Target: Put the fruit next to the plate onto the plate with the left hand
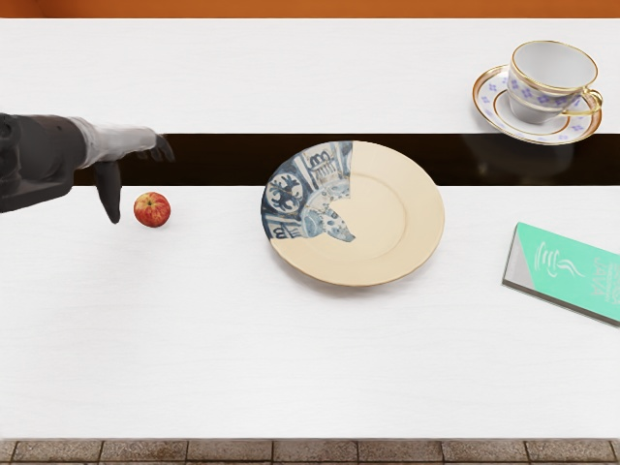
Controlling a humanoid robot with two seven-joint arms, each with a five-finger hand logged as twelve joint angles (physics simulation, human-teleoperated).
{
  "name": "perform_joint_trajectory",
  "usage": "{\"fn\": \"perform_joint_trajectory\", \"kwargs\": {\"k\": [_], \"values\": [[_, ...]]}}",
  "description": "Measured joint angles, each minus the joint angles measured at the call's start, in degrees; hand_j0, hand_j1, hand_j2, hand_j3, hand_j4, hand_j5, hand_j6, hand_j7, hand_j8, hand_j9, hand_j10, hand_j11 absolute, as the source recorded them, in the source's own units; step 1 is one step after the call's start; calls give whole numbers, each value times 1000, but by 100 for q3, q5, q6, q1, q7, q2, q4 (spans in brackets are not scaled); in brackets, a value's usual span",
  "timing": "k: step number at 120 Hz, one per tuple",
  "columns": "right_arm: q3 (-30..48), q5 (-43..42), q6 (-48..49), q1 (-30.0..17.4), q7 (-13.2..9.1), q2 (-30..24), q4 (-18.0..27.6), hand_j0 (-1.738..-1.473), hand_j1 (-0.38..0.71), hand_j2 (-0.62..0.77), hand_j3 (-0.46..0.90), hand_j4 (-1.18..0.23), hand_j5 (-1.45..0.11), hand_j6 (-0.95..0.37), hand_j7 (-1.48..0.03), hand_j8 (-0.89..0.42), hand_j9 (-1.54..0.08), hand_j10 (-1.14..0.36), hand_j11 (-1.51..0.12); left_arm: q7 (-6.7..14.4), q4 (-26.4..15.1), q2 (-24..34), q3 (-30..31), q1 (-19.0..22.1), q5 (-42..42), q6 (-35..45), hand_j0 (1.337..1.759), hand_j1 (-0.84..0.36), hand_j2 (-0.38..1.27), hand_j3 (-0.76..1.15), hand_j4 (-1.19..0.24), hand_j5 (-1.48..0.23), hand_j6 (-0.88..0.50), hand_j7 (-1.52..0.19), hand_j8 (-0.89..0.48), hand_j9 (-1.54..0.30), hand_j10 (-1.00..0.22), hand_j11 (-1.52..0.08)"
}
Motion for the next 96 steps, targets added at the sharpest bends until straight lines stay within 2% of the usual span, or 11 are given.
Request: {"fn": "perform_joint_trajectory", "kwargs": {"k": [30,57,79,96], "values": [[0,0,0,0,0,0,0,-1658,-312,-6,0,-31,-40,-31,-40,-31,-40,-31,-40,-4,161,-531,708,186,131,730,1658,52,52,0,-251,-323,-252,-323,-252,-323,-251,-323],[0,0,0,0,0,0,0,-1658,-312,-6,0,-31,-40,-31,-40,-31,-40,-31,-40,-5,686,-1051,807,384,132,876,1658,52,51,0,-251,-323,-251,-323,-251,-323,-250,-323],[0,0,0,0,0,0,0,-1658,-312,-6,0,-31,-40,-31,-40,-31,-40,-31,-40,-14,1027,-1227,801,507,96,879,1658,52,51,0,-251,-323,-251,-323,-251,-323,-250,-323],[0,0,0,0,0,0,0,-1658,-312,-6,0,-31,-40,-31,-40,-31,-40,-31,-40,-210,1370,-1438,782,691,57,836,1658,52,51,0,-250,-323,-251,-323,-251,-323,-250,-323]]}}
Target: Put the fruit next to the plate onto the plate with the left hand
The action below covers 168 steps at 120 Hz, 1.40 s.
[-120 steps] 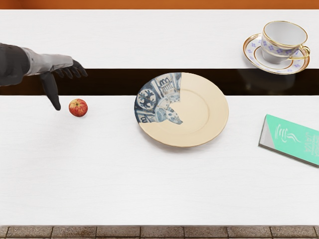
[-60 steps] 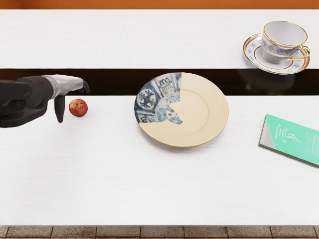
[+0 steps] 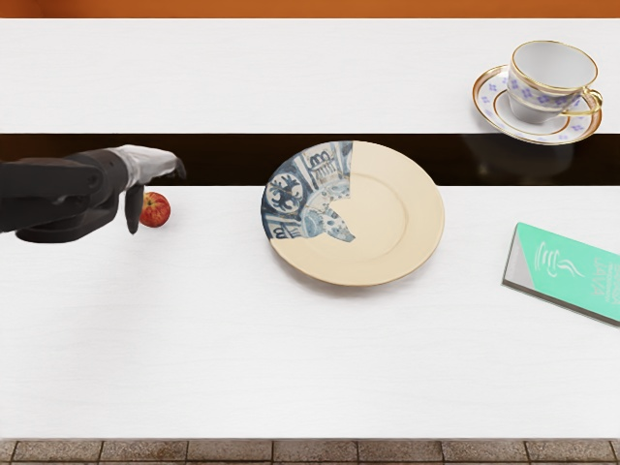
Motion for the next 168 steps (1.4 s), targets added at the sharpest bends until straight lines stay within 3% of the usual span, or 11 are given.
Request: {"fn": "perform_joint_trajectory", "kwargs": {"k": [74,150,152,154,168], "values": [[0,0,0,0,0,0,0,-1658,-312,-6,0,-31,-40,-31,-40,-31,-40,-31,-40,-241,1324,-686,-19,575,60,-207,1658,52,51,0,-250,-323,-251,-323,-251,-323,-250,-323],[0,0,0,0,0,0,0,-1658,-312,-6,0,-31,-40,-31,-40,-31,-40,-31,-40,-260,1477,-826,-121,780,2,-405,1658,46,52,0,-256,-328,-256,-327,-256,-330,-255,-330],[0,0,0,0,0,0,0,-1658,-312,-6,0,-31,-40,-31,-40,-31,-40,-31,-40,-247,1479,-825,-143,802,-3,-397,1658,46,52,0,-254,-324,-225,-345,-256,-330,-255,-329],[0,0,0,0,0,0,0,-1658,-312,-6,0,-31,-40,-31,-40,-31,-40,-31,-40,-241,1480,-826,-166,815,-5,-387,1658,46,52,0,-263,-326,-182,-490,-256,-329,-255,-329],[0,0,0,0,0,0,0,-1658,-312,-6,0,-31,-40,-31,-40,-31,-40,-31,-40,-240,1471,-805,-281,829,-148,-362,1658,47,52,0,-256,-330,-247,-394,-255,-328,-254,-328]]}}
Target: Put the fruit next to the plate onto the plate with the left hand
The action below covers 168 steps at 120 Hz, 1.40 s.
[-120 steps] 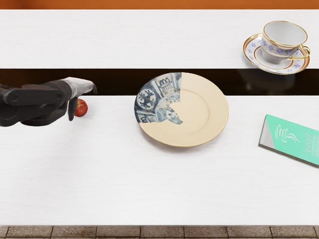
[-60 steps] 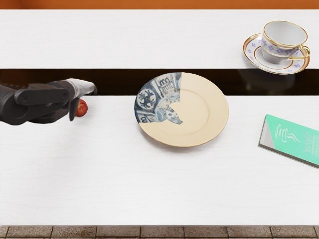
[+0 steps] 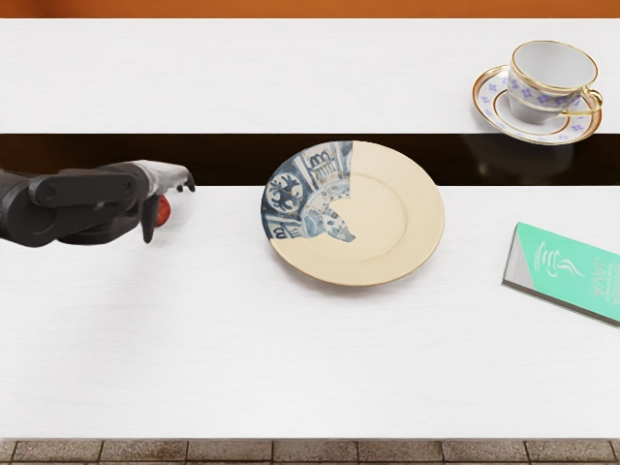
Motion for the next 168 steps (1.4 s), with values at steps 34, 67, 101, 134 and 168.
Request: {"fn": "perform_joint_trajectory", "kwargs": {"k": [34,67,101,134,168], "values": [[0,0,0,0,0,0,0,-1658,-312,-6,0,-31,-40,-31,-40,-31,-40,-31,-40,-31,-11,125,-128,45,-282,14,1658,-22,63,0,-314,-400,-263,-440,-311,-402,-311,-402],[0,0,0,0,0,0,0,-1658,-312,-6,0,-31,-40,-31,-40,-31,-40,-31,-40,-29,-53,268,-123,27,-274,3,1658,-116,79,0,-391,-504,-369,-502,-390,-505,-390,-505],[0,0,0,0,0,0,0,-1658,-312,-6,0,-31,-40,-31,-40,-31,-40,-31,-40,-100,-72,268,-145,71,-270,67,1657,-260,110,0,-525,-671,-481,-659,-451,-681,-519,-680],[0,0,0,0,0,0,0,-1658,-312,-6,0,-31,-40,-31,-40,-31,-40,-31,-40,-143,-66,270,-140,121,-257,112,1642,-345,208,0,-680,-970,-338,-922,-263,-978,-555,-976],[0,0,0,0,0,0,0,-1658,-312,-6,0,-31,-40,-31,-40,-31,-40,-31,-40,-180,-79,392,-160,106,-304,136,1637,-370,236,0,-799,-1143,-245,-1141,-152,-1167,-483,-1161]]}}
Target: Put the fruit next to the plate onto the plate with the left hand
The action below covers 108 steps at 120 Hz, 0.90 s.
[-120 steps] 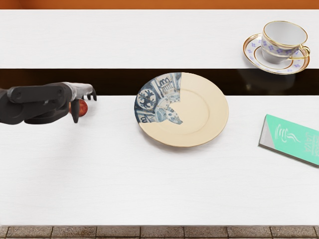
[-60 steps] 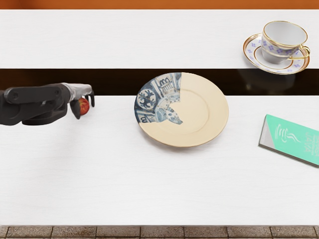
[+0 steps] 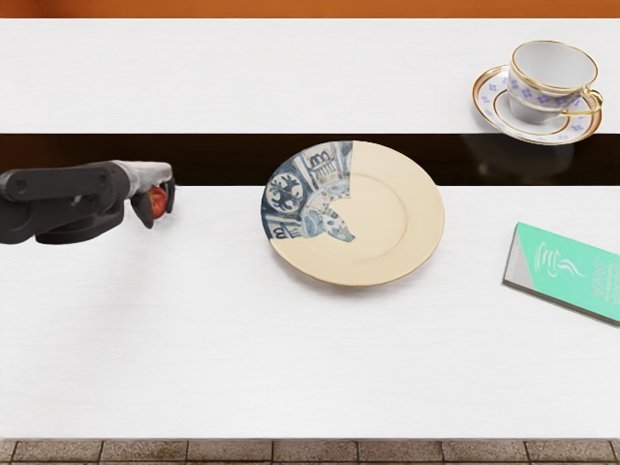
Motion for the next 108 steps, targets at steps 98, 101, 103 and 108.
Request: {"fn": "perform_joint_trajectory", "kwargs": {"k": [98,101,103,108], "values": [[0,0,0,0,0,0,0,-1658,-312,-6,0,-31,-40,-31,-40,-31,-40,-31,-40,-169,-1966,638,-370,-1758,-1201,-101,1642,-293,207,0,-848,-1184,-297,-1208,-180,-1221,-524,-1211],[0,0,0,0,0,0,0,-1658,-312,-6,0,-31,-40,-31,-40,-31,-40,-31,-40,-169,-1995,548,-364,-1823,-1262,-105,1643,-282,205,0,-844,-1192,-299,-1210,-175,-1222,-524,-1209],[0,0,0,0,0,0,0,-1658,-312,-6,0,-31,-40,-31,-40,-31,-40,-31,-40,-169,-2012,484,-361,-1859,-1288,-102,1643,-277,204,0,-847,-1186,-305,-1207,-187,-1221,-528,-1207],[0,0,0,0,0,0,0,-1658,-312,-6,0,-31,-40,-31,-40,-31,-40,-31,-40,-170,-2049,339,-357,-1925,-1353,-105,1643,-268,209,0,-844,-1193,-316,-1208,-189,-1221,-546,-1208]]}}
